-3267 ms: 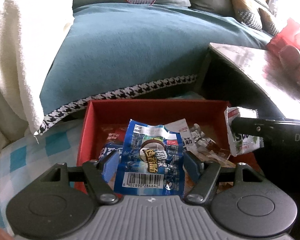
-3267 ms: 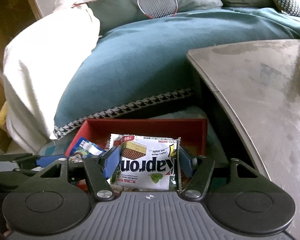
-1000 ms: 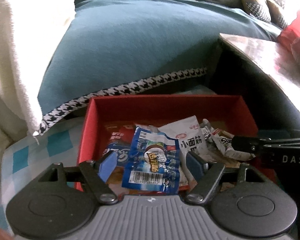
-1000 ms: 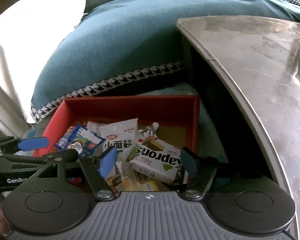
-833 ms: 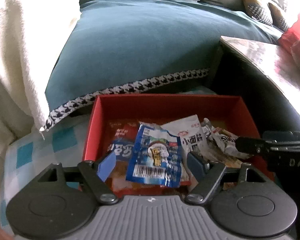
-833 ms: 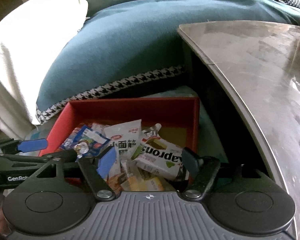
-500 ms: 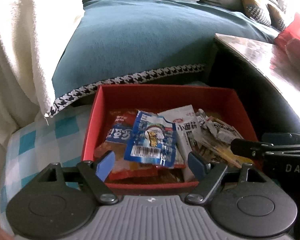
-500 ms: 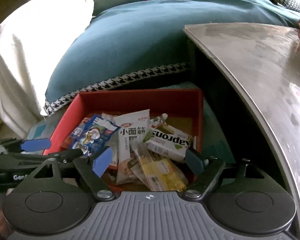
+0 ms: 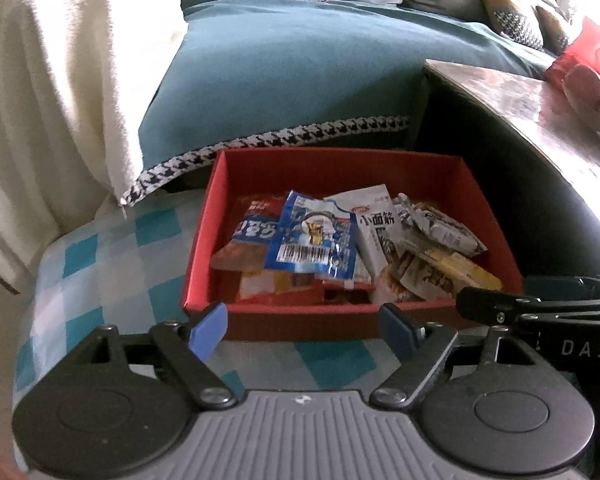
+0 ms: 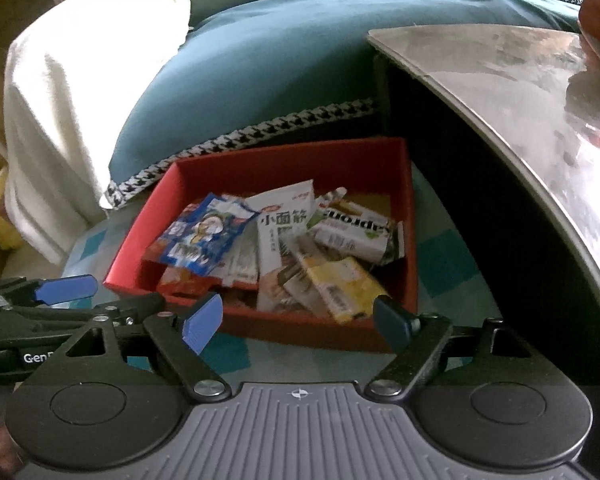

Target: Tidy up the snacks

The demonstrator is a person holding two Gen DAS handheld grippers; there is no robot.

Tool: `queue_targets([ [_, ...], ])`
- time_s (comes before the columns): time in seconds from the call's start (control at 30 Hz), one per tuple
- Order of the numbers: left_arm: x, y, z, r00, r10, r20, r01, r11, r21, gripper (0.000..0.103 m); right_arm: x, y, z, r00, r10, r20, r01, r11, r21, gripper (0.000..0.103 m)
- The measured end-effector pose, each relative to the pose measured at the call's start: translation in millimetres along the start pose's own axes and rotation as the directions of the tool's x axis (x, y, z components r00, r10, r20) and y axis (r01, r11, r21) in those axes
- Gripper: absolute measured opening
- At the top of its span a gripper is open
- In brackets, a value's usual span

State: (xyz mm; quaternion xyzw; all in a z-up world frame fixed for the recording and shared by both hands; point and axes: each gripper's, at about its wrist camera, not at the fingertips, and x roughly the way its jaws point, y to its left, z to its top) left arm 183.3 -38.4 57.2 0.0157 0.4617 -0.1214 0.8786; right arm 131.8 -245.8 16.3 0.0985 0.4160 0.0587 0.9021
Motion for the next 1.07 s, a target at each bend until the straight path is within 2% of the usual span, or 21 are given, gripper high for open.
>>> queue_targets([
  [0.5,-32.8,-2.0,-48.6,1.0,-0.008,-0.009,0.008,1.0,0.003,0.077,-31.4,11.3,-50.2,1.0,0.013,-0.019,-0.013,1.0,0.021,0.088],
  [1.07,-58.5,-9.0,-88.4,1.0,0.017,-0.009,-0.017,0.999,0.029,0.077,-57.2,21.0,-85.5,0.999,0.027,-0.032,-0.027,1.0,-0.001,0.088],
])
